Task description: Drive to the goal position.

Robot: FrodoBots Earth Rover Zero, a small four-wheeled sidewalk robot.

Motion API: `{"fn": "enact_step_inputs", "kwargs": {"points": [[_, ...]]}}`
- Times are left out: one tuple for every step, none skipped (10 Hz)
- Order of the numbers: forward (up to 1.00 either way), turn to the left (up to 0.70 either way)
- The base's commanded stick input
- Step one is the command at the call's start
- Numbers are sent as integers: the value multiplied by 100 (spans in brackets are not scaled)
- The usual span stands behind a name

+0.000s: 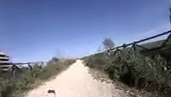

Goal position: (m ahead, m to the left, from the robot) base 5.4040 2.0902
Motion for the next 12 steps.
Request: {"fn": "enact_step_inputs", "kwargs": {"points": [[50, 0], [50, 0], [50, 0], [50, 0], [50, 0], [50, 0], [50, 0], [50, 0], [50, 0], [50, 0], [50, 0], [50, 0]]}}
